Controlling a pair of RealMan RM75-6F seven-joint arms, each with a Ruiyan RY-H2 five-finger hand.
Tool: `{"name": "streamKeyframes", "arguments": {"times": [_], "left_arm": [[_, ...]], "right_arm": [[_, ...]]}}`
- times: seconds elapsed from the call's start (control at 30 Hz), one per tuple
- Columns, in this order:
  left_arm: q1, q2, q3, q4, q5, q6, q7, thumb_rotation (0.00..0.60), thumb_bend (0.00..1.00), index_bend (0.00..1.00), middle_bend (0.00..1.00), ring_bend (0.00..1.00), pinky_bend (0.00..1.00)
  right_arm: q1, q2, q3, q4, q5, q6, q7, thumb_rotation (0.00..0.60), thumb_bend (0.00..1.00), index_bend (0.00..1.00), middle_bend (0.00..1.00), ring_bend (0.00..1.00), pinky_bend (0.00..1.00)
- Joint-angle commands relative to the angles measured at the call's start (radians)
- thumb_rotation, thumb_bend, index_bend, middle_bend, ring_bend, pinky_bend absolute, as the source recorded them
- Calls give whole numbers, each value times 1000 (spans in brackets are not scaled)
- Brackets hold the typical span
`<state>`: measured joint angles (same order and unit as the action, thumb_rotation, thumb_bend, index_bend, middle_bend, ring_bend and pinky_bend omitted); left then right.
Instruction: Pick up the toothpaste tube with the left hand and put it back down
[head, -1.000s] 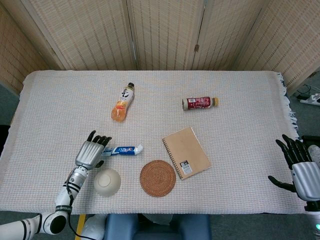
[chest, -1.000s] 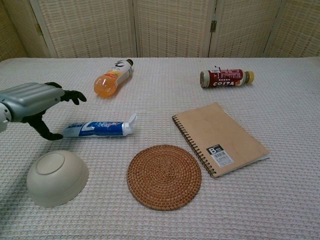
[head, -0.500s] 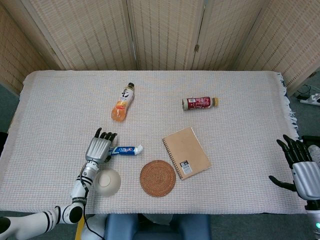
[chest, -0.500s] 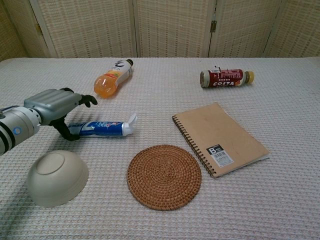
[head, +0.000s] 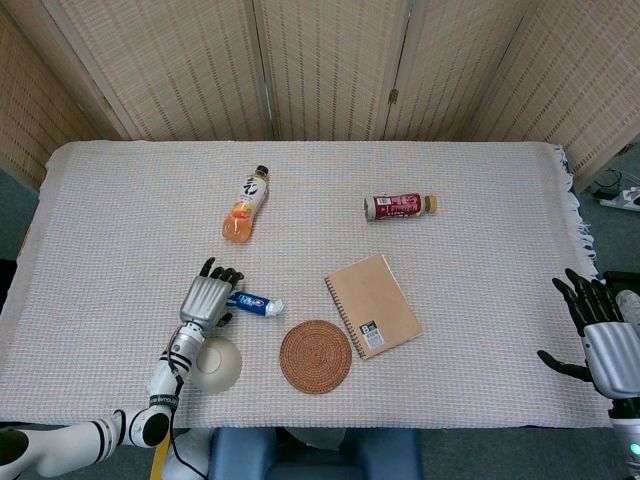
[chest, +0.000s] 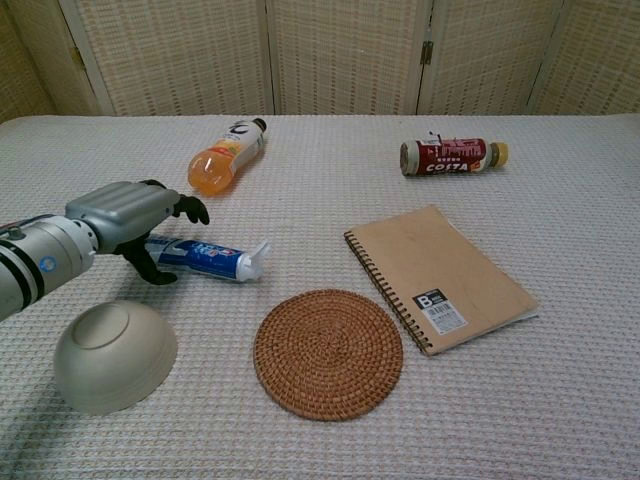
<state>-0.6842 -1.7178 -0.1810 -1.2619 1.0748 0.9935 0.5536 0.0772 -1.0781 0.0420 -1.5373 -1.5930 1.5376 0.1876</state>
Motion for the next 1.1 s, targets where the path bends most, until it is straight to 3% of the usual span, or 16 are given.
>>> {"name": "streamKeyframes", "arguments": {"times": [0.03, 0.47, 0.7, 0.8, 1.0, 1.1], "left_arm": [[-10, -6, -5, 7, -14, -8, 7, 600, 291, 312, 301, 263, 125], [-22, 12, 5, 3, -42, -33, 8, 600, 441, 349, 348, 302, 134], [-27, 22, 10, -7, -52, -42, 2, 600, 448, 358, 351, 304, 134], [-29, 12, 11, 14, -42, -34, -13, 600, 447, 404, 391, 333, 143], [-23, -3, 20, 69, 24, -16, -102, 600, 446, 587, 575, 490, 238], [-21, 1, 27, 91, 54, -31, -164, 600, 449, 663, 647, 559, 380]], "right_arm": [[-1, 0, -1, 0, 2, 0, 0, 600, 117, 0, 1, 3, 0], [-4, -2, 0, 3, 9, -3, 2, 600, 117, 0, 2, 3, 0], [-2, -4, 0, -1, 10, -7, -3, 600, 117, 0, 1, 1, 0], [-3, -4, 0, -1, 10, -7, -4, 600, 117, 0, 1, 2, 0], [-4, 0, 0, -7, 8, -5, -8, 600, 117, 0, 1, 2, 0], [-1, 0, -1, -11, 2, -6, -12, 600, 117, 0, 1, 3, 0]]}}
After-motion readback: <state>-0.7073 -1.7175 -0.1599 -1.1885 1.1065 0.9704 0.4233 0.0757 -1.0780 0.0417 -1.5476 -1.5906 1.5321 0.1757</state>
